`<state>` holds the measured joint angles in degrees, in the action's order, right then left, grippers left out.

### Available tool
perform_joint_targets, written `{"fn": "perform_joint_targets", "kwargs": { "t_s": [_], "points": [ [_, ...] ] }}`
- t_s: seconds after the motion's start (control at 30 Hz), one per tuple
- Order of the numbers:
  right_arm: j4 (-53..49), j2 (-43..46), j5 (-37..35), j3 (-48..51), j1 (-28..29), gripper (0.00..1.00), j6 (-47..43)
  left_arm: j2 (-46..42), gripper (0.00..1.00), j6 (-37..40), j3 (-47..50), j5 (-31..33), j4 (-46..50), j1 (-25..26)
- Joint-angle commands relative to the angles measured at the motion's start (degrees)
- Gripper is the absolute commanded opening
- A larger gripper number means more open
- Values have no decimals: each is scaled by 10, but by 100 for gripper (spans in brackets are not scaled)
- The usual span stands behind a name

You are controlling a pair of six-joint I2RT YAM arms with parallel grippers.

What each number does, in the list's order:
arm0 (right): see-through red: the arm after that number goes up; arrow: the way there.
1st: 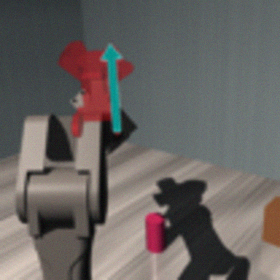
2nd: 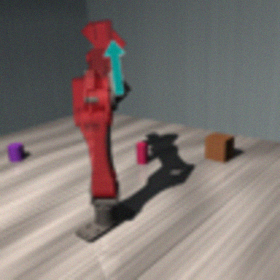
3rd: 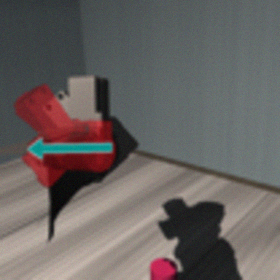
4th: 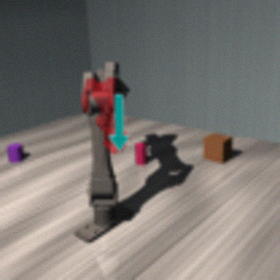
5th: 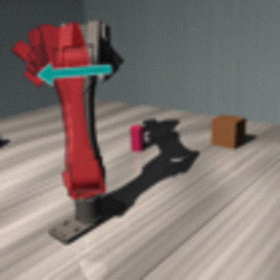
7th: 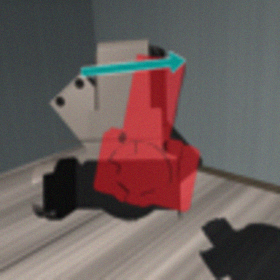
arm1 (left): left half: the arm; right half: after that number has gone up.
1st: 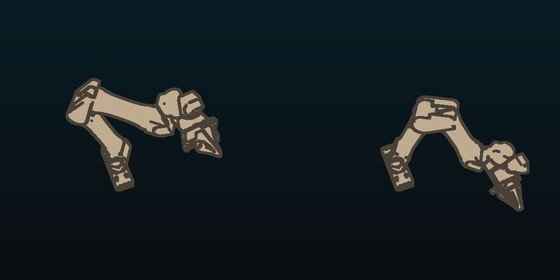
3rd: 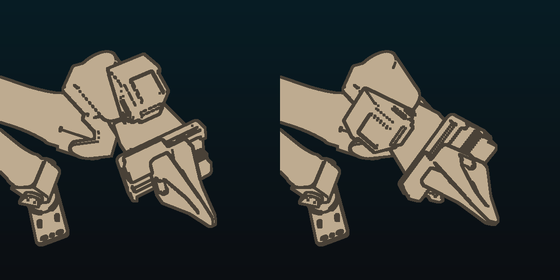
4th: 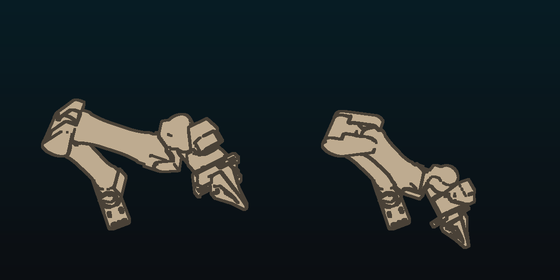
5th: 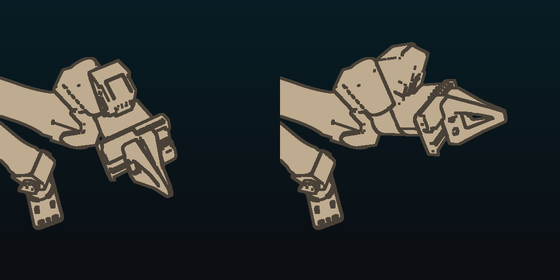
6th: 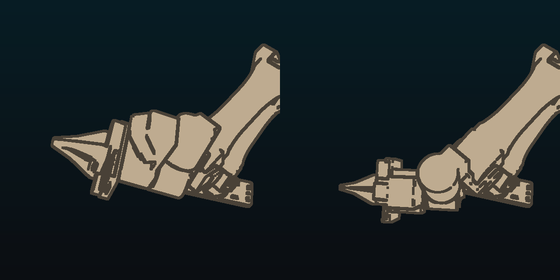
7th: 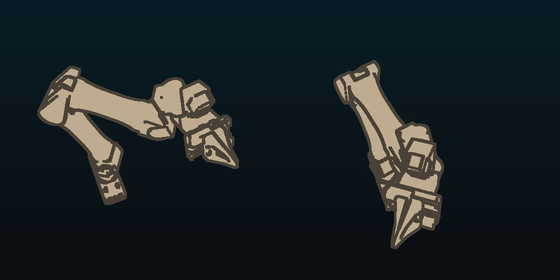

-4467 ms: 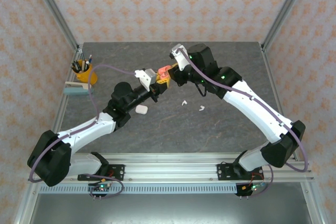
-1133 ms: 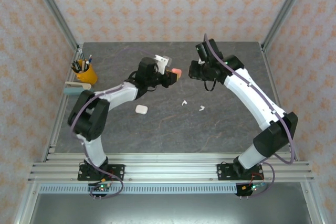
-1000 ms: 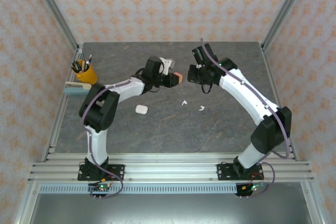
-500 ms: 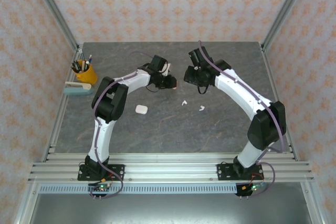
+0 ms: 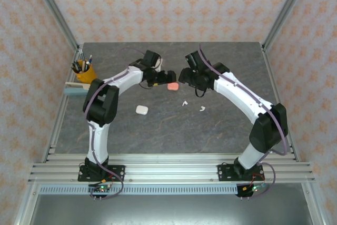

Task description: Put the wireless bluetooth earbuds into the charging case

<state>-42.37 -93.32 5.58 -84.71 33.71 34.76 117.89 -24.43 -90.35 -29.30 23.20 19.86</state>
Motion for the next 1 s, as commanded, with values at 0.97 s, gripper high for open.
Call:
{"fn": "perform_joint_targets", "kwargs": {
  "t_s": [0.97],
  "points": [
    [-229, -517, -138, -554, 242, 98, 239, -389, 100, -124, 250, 238, 24, -260]
  ]
}}
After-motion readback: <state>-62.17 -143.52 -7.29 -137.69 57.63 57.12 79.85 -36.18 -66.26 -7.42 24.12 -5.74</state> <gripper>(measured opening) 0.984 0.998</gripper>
